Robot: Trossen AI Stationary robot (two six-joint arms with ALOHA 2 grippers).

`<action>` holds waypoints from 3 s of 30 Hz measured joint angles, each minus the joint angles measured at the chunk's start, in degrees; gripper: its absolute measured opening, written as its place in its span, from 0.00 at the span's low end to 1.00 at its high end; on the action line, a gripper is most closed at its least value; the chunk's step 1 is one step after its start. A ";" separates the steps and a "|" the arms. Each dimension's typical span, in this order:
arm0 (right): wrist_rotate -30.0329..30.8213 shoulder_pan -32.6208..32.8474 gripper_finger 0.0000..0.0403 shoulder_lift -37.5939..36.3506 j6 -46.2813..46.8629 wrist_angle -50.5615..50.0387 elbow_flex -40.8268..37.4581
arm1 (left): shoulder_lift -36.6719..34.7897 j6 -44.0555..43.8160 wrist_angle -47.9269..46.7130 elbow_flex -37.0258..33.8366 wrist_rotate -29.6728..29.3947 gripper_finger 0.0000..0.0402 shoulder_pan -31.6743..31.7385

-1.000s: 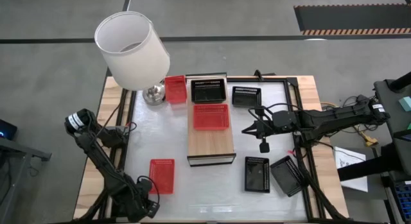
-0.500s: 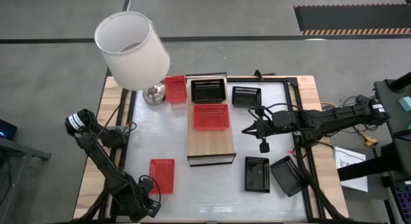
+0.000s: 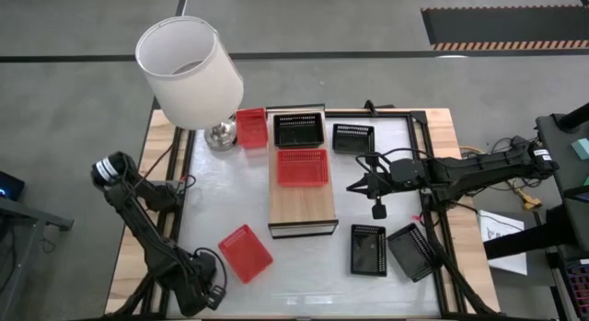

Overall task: Stack baskets on shelf by color
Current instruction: Put the black bin on the shelf

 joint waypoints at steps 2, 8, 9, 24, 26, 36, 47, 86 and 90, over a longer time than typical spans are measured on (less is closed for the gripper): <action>0.01 0.00 0.02 0.00 -0.07 0.00 0.00 | -0.47 0.00 -0.47 0.56 0.02 0.01 0.00; 0.02 0.00 0.02 0.00 -0.09 0.00 0.00 | -1.16 5.58 -1.65 4.95 0.00 0.01 0.00; 0.02 0.00 0.02 0.00 -0.09 0.00 0.00 | -1.37 6.95 -2.08 5.95 -0.06 0.00 0.00; 0.09 0.00 0.02 0.00 -0.15 0.00 0.00 | -1.90 21.38 -10.91 28.00 -20.20 0.00 0.26; 0.11 0.00 0.02 0.00 -0.21 0.00 0.00 | -1.90 26.57 -12.24 30.67 -24.35 0.00 0.74; 0.11 0.00 0.02 0.00 -0.22 0.00 0.00 | -1.94 48.08 -21.72 42.54 -35.23 0.00 11.73; 0.11 0.00 0.02 0.00 -0.13 -0.55 0.00 | -0.41 53.66 -21.67 42.96 -27.90 0.00 31.26; 0.13 0.00 0.02 0.02 -0.10 -1.78 0.00 | 6.21 46.47 -12.35 40.27 -11.96 0.22 39.19; 0.13 0.00 0.02 0.02 -0.07 -2.37 0.00 | 6.23 50.12 -10.77 40.35 -10.00 0.26 40.04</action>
